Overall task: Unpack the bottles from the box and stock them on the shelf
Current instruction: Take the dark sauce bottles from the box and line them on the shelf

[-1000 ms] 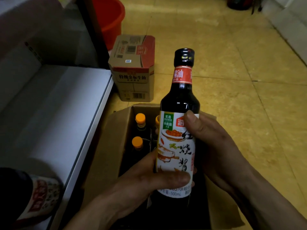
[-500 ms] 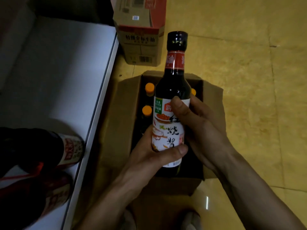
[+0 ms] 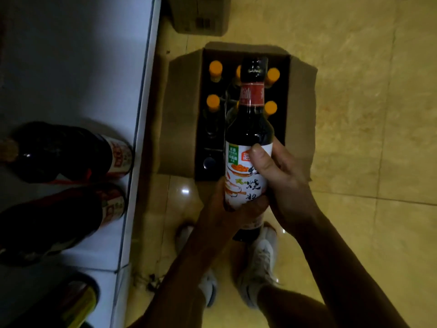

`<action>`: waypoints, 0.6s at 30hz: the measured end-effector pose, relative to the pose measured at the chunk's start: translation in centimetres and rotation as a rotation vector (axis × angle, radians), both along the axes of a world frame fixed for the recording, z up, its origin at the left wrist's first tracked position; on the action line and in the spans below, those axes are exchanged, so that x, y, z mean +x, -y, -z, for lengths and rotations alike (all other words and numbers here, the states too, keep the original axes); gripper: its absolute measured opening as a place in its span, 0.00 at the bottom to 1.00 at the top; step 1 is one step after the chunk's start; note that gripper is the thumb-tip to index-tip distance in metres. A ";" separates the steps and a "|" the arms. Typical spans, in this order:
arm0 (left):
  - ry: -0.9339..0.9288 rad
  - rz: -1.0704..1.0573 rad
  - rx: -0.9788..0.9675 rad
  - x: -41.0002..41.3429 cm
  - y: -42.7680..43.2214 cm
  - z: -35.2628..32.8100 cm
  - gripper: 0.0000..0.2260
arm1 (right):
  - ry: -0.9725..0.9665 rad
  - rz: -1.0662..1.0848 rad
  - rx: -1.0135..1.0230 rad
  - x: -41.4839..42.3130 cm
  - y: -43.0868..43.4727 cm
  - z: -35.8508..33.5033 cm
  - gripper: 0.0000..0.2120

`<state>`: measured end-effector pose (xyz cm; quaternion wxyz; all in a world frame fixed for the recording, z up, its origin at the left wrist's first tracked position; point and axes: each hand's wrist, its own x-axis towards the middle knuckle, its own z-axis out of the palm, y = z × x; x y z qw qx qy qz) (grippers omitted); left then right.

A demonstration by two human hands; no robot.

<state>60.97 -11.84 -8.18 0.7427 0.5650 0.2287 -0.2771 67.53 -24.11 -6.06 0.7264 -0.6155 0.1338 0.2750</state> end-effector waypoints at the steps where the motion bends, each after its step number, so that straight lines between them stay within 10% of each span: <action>1: -0.011 0.021 0.004 -0.7 -0.1 -0.6 0.28 | -0.023 0.001 0.000 -0.7 0.1 -0.4 0.20; 18: 0.008 0.030 0.068 -3.4 -0.8 -30.0 0.24 | 0.025 -0.056 0.038 -2.8 0.5 -28.7 0.21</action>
